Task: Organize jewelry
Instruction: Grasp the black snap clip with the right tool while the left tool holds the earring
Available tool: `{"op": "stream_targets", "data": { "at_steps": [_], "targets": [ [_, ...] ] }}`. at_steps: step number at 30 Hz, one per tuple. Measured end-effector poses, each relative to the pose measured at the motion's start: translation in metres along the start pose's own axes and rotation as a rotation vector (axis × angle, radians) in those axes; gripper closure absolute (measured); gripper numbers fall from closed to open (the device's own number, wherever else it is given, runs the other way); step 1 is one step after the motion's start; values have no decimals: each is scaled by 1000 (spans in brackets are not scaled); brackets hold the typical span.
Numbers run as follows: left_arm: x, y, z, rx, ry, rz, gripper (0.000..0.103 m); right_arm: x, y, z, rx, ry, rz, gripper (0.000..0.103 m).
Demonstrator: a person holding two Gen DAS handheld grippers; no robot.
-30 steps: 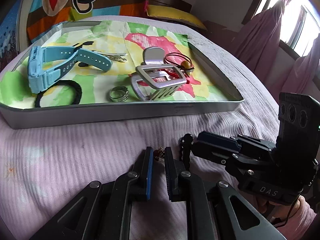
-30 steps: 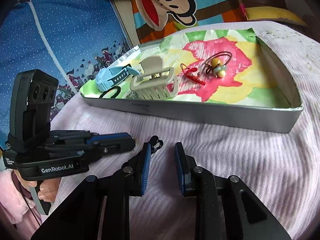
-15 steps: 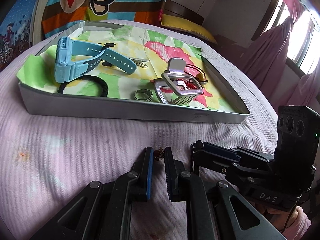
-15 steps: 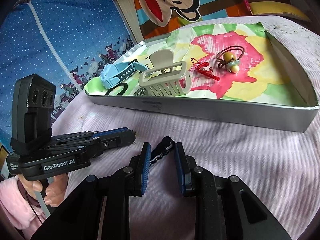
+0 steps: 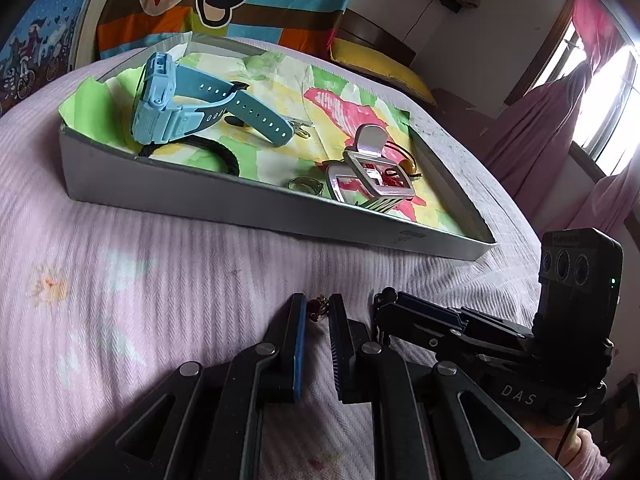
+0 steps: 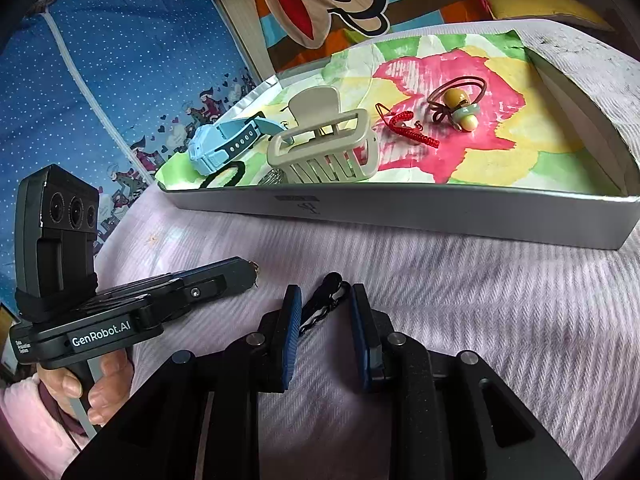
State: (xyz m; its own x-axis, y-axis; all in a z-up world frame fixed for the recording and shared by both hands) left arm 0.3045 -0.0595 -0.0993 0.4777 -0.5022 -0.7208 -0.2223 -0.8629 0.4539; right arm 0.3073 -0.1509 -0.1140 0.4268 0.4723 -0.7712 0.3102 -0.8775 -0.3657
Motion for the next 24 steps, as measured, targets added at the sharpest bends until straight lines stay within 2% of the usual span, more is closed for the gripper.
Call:
{"op": "stream_targets", "data": {
  "at_steps": [7,16,20,24],
  "targets": [
    [1,-1,1,-7,5,7,92,3,-2,-1,3,-9,23,81],
    [0,-2,1,-8,8,11,92,4,-2,1,15,-16,3,81],
    [0,-2,0,-3,12,6,92,3,-5,3,1,-2,12,88],
    [-2,0,0,11,22,-3,92,1,-6,2,-14,9,18,88]
  ]
}}
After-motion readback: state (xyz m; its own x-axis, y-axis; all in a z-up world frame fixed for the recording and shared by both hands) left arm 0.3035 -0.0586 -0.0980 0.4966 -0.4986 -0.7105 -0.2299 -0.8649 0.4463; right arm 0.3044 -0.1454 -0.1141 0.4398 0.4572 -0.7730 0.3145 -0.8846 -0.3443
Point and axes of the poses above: each gripper's, at about its wrist camera, not at the fingertips, and x roughly the way its jaws point, y to its right, z to its underside, the point moved 8 cm from there along x, roughly the way its jaws point, and after that the axes turned 9 degrees about -y, right-handed, at the moved point
